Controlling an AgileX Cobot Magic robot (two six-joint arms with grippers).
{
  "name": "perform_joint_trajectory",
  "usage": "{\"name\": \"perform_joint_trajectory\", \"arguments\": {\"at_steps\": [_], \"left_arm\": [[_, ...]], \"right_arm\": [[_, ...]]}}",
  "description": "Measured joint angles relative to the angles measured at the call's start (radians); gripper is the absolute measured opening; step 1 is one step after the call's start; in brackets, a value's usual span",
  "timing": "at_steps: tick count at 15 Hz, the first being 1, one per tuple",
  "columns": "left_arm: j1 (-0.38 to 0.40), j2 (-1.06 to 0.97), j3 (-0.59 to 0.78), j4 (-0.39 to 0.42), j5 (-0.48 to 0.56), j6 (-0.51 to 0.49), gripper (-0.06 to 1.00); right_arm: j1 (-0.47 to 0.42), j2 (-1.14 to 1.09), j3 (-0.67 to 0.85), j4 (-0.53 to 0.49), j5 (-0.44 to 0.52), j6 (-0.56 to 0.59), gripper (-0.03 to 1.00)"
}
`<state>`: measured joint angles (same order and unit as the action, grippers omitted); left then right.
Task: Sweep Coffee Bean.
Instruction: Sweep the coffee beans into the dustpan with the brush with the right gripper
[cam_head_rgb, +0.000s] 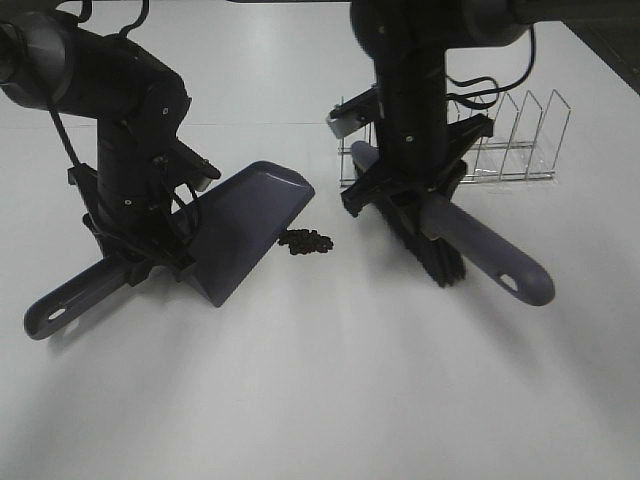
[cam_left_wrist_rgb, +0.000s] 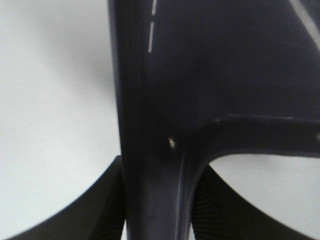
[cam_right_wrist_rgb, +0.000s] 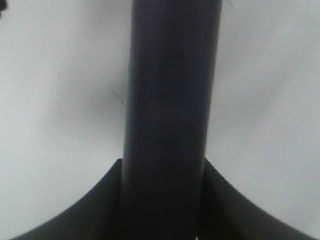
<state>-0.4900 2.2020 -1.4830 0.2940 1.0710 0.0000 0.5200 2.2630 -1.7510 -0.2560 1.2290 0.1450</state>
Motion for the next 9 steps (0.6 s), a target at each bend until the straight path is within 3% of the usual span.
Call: {"name": "perform_joint_trajectory", "arguments": {"at_steps": [4, 6, 9], "left_arm": [[0.0, 0.001, 0.0, -0.032, 0.005, 0.0, 0.33], [0.0, 0.003, 0.0, -0.083, 0.017, -0.007, 0.33], [0.0, 0.005, 0.0, -0.117, 0.019, -0.008, 0.33]], "right_arm": [[0.081, 0.106, -0.147, 0.034, 0.007, -0.004, 0.31], [0.096, 0.18, -0.254, 0.167, 0.006, -0.004, 0.31], [0.097, 0.187, -0.288, 0.251, 0.005, -0.004, 0.31]]}}
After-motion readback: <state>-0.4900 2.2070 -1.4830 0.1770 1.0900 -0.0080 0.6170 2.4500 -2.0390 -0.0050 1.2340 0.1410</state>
